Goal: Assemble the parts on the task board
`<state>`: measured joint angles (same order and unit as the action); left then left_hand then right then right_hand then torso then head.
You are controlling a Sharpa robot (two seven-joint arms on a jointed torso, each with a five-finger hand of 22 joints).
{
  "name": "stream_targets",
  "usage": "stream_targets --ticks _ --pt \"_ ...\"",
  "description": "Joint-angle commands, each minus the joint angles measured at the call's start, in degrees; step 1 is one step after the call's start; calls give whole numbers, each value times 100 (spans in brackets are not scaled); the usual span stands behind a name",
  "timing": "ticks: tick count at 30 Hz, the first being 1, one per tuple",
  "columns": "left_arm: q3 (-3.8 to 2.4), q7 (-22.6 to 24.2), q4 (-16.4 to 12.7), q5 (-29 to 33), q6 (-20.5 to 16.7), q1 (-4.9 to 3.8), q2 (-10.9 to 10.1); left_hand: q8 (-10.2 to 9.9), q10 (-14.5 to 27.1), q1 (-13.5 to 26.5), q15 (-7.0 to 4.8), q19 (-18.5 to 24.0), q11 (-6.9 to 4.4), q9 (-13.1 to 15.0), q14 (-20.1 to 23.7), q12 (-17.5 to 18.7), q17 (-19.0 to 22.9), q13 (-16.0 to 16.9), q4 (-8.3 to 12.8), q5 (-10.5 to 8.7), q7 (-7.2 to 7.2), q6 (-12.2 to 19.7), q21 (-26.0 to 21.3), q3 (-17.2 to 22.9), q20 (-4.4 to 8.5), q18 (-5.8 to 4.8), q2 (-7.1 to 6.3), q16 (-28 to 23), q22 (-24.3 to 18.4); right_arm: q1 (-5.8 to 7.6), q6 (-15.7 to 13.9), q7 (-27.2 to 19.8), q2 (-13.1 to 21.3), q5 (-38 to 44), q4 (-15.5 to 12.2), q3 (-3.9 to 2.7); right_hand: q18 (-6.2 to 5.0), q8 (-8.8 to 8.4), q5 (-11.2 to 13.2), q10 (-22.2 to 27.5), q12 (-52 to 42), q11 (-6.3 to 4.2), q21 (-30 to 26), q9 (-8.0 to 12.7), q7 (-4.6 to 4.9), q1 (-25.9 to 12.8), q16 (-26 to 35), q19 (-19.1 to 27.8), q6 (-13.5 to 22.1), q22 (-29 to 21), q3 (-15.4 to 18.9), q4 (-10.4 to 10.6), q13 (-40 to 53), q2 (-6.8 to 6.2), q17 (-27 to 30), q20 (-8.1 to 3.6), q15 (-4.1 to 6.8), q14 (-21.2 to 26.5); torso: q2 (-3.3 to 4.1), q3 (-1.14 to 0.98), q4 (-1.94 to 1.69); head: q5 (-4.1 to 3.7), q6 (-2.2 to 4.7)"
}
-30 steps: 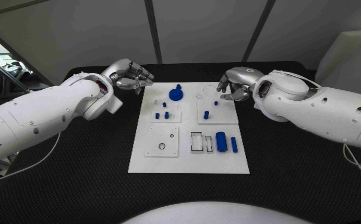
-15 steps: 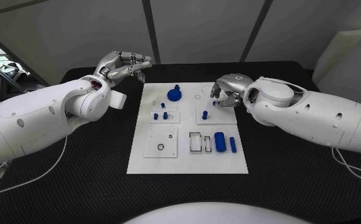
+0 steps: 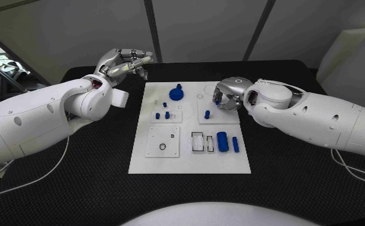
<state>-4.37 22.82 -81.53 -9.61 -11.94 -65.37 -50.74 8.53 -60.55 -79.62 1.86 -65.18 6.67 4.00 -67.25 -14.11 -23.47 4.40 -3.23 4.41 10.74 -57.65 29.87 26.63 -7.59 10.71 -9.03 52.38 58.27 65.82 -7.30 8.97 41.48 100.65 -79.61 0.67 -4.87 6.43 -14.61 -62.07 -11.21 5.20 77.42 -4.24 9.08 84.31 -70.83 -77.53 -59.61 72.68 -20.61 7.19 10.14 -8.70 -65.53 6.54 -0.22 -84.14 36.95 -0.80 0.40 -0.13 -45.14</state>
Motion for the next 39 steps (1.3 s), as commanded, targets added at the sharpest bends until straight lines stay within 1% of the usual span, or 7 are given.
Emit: stream_targets --ticks 1,10,16,20,28,35,39 --pt "-4 112 -18 141 64 -8 -7 26 -40 -2 -1 18 3 1 29 -27 9 6 13 -10 6 -32 -36 -23 8 -18 64 -40 -8 -7 172 9 -25 87 31 0 71 13 29 -70 34 4 40 -7 4 54 -46 -45 -57 38 -64 -24 -39 29 -24 4 -16 -204 -2 -3 4 6 -8" --pt "-4 52 -5 144 19 -9 -14 28 -40 -13 -3 17 1 0 32 -35 17 6 21 -9 6 -32 -43 -23 10 -18 70 -44 -14 -51 126 20 -87 132 82 1 124 88 177 -388 1 -81 233 -40 -72 113 -128 -198 -333 291 -336 -210 -143 171 -58 -50 50 -210 -3 -6 9 17 -28" --pt "-4 28 7 144 4 -9 -17 31 -39 -29 -5 15 0 -1 35 -44 27 6 31 -8 5 -32 -50 -21 13 -18 78 -48 -22 -60 -231 122 -70 264 51 1 167 115 264 -562 0 -120 378 -57 -104 162 -125 -316 -470 483 -575 -379 -185 323 -4 -92 89 -204 -9 -6 8 13 -29" --pt "-4 16 18 144 -3 -9 -18 34 -37 -43 -7 14 -1 -1 36 -50 33 5 42 -8 4 -32 -54 -19 15 -18 82 -50 -26 -62 -445 148 -33 300 -9 0 181 108 260 -607 17 -126 429 -58 -107 123 -131 -353 -497 549 -669 -440 -206 333 13 -100 92 -203 -11 -6 8 7 -28" --pt "-4 -8 50 144 -2 -9 -16 37 -34 -65 -10 9 -2 -2 37 -60 45 4 61 -8 5 -31 -60 -18 19 -18 84 -54 -34 -61 -768 163 127 337 -295 -7 200 102 256 -662 35 -136 495 -63 -111 39 -151 -404 -537 637 -754 -514 -228 297 22 -105 97 -205 -14 -1 8 1 -14" --pt "-4 -36 72 144 3 -8 -16 37 -28 -73 -10 7 0 -3 38 -64 51 2 70 -8 7 -27 -63 -21 21 -18 79 -56 -37 -57 -1031 177 379 315 -694 -21 204 93 262 -665 50 -134 510 -62 -111 -9 -159 -414 -539 656 -767 -528 -238 271 24 -105 97 -205 -15 0 8 0 4" --pt "-4 -46 78 144 2 -8 -15 36 -24 -73 -10 7 2 -4 39 -65 54 1 73 -9 9 -23 -65 -24 21 -18 75 -57 -39 -51 -1094 198 521 269 -943 -84 206 88 265 -664 59 -134 517 -61 -110 -34 -164 -418 -539 666 -772 -535 -243 258 23 -104 96 -206 -15 4 5 8 13"
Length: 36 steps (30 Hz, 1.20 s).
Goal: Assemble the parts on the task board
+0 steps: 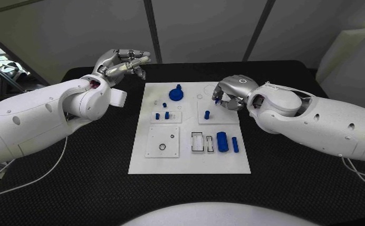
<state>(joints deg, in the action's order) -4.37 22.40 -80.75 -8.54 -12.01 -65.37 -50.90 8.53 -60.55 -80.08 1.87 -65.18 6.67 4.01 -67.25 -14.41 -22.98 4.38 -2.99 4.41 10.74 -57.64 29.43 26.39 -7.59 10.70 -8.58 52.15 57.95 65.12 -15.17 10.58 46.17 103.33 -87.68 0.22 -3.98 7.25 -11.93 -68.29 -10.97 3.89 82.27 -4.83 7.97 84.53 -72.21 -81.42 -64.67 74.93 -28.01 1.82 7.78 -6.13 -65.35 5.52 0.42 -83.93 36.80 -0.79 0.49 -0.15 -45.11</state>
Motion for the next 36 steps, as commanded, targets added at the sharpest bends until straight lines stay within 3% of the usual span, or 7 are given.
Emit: stream_targets --ticks 1,7,13,18,25,31,36 --pt "-4 -7 2 37 9 -9 2 37 -25 -27 -11 7 1 -5 39 -35 5 3 48 -9 9 -24 -20 1 21 -17 31 -34 -7 20 -319 42 88 -28 -220 -62 117 7 -2 -42 35 -2 32 -2 1 -55 -26 -30 -33 441 -32 2 -8 1 5 -3 33 -227 2 2 -6 15 12" --pt "-4 -19 14 37 11 -9 27 35 -17 -26 -10 6 4 -7 41 -35 10 1 50 -10 13 -18 -23 -4 21 -18 27 -36 -10 23 -331 38 112 -183 -621 -116 119 4 8 -46 42 -2 39 -2 2 -82 -35 -35 -38 451 -37 -5 -13 -11 2 -2 32 -228 3 -1 -7 82 5" --pt "-3 -38 22 81 32 -9 70 34 -16 -26 -10 6 5 -7 41 -36 11 1 50 -10 13 -17 -24 -4 21 -18 27 -36 -11 22 -238 -16 -221 -322 -793 -125 120 -1 47 -53 53 -2 46 -3 0 -125 -43 -37 -46 460 -48 -9 -21 -7 3 0 31 -228 2 7 -15 178 -38" --pt "2 -59 21 266 42 -10 105 32 -7 -21 -7 5 9 -9 43 -37 17 -2 50 -11 18 -9 -28 -10 21 -20 26 -39 -15 10 -95 -107 -661 -360 -779 -52 122 -1 50 -54 54 -3 50 -3 0 -128 -41 -42 -47 467 -50 -10 -22 -5 8 0 31 -227 8 8 -23 346 -57" --pt "4 -61 32 318 44 -12 178 32 -4 -20 -6 5 10 -9 44 -38 20 -2 50 -11 19 -6 -30 -12 20 -20 25 -39 -17 -122 60 -215 -1064 -326 -551 73 125 -10 49 -48 63 -1 61 -1 3 -138 -42 -52 -37 481 -64 -16 -27 11 13 1 31 -227 -2 17 -15 483 -46" --pt "49 -76 18 328 46 -14 209 32 -3 -23 -6 5 10 -10 44 -41 22 -3 53 -11 19 -5 -31 -12 20 -20 26 -40 -18 -280 236 -271 -1224 -278 -412 110 134 -17 51 -44 71 3 84 0 7 -152 -60 -75 -31 513 -63 -25 -31 8 -6 2 29 -231 3 0 -9 597 -113" --pt "71 -84 19 327 48 -16 245 37 -3 -49 -8 2 7 -9 46 -52 32 -3 70 -7 16 -6 -36 -5 22 -20 37 -42 -24 -376 319 -308 -1271 -260 -374 125 134 -19 54 -45 76 5 86 0 9 -174 -60 -76 -33 516 -58 -25 -33 8 1 4 26 -230 2 12 -14 641 -152"
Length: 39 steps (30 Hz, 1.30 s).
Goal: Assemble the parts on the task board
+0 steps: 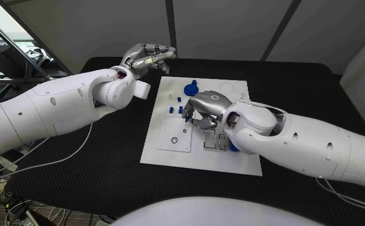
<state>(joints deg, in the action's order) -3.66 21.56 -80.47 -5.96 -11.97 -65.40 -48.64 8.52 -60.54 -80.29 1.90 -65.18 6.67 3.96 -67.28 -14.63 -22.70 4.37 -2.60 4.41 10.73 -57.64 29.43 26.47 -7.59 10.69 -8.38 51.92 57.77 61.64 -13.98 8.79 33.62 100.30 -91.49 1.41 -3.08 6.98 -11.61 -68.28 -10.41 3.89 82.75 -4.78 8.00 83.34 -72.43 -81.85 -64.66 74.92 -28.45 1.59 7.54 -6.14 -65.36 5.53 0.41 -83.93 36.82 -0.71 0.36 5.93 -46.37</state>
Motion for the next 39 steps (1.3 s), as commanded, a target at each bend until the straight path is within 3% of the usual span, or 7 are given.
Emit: stream_targets --ticks 1,5,22,39 --pt "2 1 -9 64 48 -12 26 37 -3 -28 -10 2 6 -4 48 -30 5 -2 32 -7 16 -6 -36 -13 23 -19 17 -19 -6 -44 205 -133 -23 49 10 8 44 8 21 -46 20 5 38 -5 6 -55 -38 -33 -33 518 -14 -2 -9 9 1 3 27 -230 1 2 3 46 -29" --pt "8 -8 -14 22 59 -13 39 37 -3 -28 -10 2 6 -4 48 -30 5 -2 32 -7 16 -6 -36 -13 23 -19 17 -19 -6 -88 233 -135 -55 75 21 12 44 8 22 -46 21 5 39 -5 6 -64 -38 -33 -34 519 -11 -2 -9 10 4 4 26 -230 10 -6 4 81 -49" --pt "11 -26 7 -45 91 -14 75 40 0 -36 -11 1 7 -4 49 -37 13 -4 40 -8 17 -7 -39 -14 24 -20 19 -21 -10 -181 436 -109 -161 142 110 15 46 5 27 -49 27 6 44 -6 6 -99 -40 -36 -37 526 3 -2 -13 7 10 6 24 -230 6 -3 -1 130 -126" --pt "12 -48 14 -46 115 -14 79 41 2 -34 -10 1 9 -4 51 -39 16 -4 40 -9 19 -6 -41 -17 23 -20 17 -22 -12 -186 598 10 -211 291 201 15 44 4 31 -51 29 5 40 -7 5 -115 -39 -31 -37 521 9 -1 -14 8 15 8 23 -229 7 -2 4 104 -141"
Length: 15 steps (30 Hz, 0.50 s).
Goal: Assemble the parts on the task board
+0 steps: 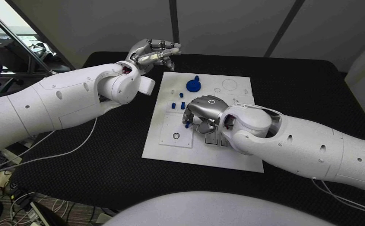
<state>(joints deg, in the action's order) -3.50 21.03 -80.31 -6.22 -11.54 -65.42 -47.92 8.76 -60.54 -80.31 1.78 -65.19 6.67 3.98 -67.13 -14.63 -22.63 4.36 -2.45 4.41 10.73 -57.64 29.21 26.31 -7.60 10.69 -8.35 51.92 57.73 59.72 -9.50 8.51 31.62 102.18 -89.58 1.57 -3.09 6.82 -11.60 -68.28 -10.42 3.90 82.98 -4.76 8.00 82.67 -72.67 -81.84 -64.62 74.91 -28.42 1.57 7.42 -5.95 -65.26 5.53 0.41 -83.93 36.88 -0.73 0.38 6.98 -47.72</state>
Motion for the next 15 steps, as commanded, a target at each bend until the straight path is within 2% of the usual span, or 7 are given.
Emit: stream_targets --ticks 1,9,15 --pt "-4 3 -2 -20 73 -12 8 18 2 -31 2 1 9 -6 36 -40 9 -4 24 -9 19 -6 -19 -2 24 -21 15 -22 -8 7 179 36 -18 104 13 -1 44 18 33 -51 32 5 14 -9 6 -55 -15 -28 -41 517 8 2 -4 -9 9 8 23 -228 -1 0 0 -1 -10" --pt "-4 -5 1 -20 76 -12 12 18 2 -31 2 1 9 -6 36 -40 9 -4 24 -9 19 -6 -19 -2 24 -21 15 -22 -8 7 346 -3 -87 111 29 7 44 16 45 -51 37 4 13 -10 3 -79 -18 -25 -43 516 23 -1 -7 -14 11 10 23 -227 -2 1 0 3 -29" --pt "-4 -9 2 -20 73 -13 13 18 2 -31 2 1 9 -6 36 -40 9 -4 24 -9 19 -6 -19 -2 24 -21 15 -22 -8 7 431 60 -109 113 49 46 41 -15 24 -7 77 15 4 -2 11 -174 -22 -12 -3 507 79 15 -27 -31 25 16 14 -222 -1 3 3 9 -43"
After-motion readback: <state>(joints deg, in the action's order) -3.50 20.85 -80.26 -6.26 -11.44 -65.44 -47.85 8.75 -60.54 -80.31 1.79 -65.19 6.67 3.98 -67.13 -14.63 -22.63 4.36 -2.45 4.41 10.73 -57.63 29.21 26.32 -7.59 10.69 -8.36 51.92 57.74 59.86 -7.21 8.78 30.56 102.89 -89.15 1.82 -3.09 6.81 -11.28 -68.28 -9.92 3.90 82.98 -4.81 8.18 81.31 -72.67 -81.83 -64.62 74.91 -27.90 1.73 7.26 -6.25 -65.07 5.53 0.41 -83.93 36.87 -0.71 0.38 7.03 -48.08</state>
